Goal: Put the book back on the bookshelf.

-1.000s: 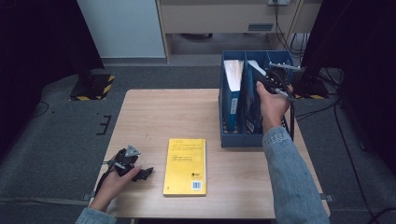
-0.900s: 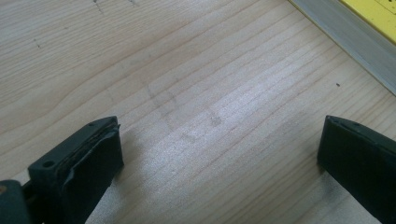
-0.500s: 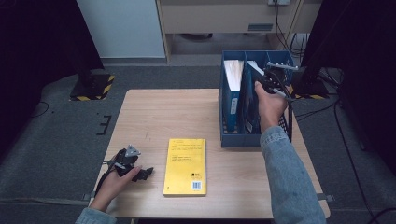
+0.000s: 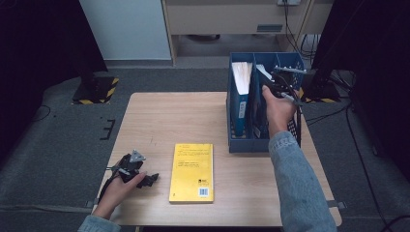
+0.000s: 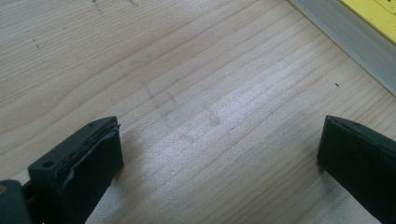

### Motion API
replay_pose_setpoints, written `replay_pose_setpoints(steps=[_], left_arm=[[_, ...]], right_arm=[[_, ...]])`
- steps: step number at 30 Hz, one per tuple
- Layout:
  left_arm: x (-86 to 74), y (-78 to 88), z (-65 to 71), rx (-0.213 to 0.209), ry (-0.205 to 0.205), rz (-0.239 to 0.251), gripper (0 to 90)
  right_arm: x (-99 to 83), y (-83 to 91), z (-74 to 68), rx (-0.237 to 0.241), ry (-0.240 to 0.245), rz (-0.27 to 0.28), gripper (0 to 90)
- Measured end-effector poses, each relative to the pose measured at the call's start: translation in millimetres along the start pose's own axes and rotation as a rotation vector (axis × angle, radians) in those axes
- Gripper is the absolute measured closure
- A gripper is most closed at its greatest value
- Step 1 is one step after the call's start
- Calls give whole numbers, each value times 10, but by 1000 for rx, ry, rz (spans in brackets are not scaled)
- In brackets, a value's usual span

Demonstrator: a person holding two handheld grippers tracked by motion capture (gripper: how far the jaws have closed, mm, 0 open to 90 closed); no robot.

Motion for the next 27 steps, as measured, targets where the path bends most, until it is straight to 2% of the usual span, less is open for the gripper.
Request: replay_pose_setpoints(steps=[3,5,9,21,27], left_arm=[[0,0,4,0,0,-1,0],[0,-1,8,1,3,0,0],[0,-1,9,0,2,-1,0],[2,-2,10,-2,-1,-3,0],[3,-4,9,-1,1,-3,0]], right_arm=[[-11,16,9,-5,3,-13,724],[-20,40,15,-25,24,-32,725],[-37,82,37,-33,42,-61,724],[-100,214,4,-6,83,-123,714],[-133,262,-2,31,106,-158,705]])
Point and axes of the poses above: each handheld gripper's, and its own axes: y roughly backward along the jaws, x roughly out of its top, z roughly to its right, the point moved 9 cm from there along -y, roughly forward along the jaws, and after that the axes turned 13 degrees about -x, right-handed, at the moved point
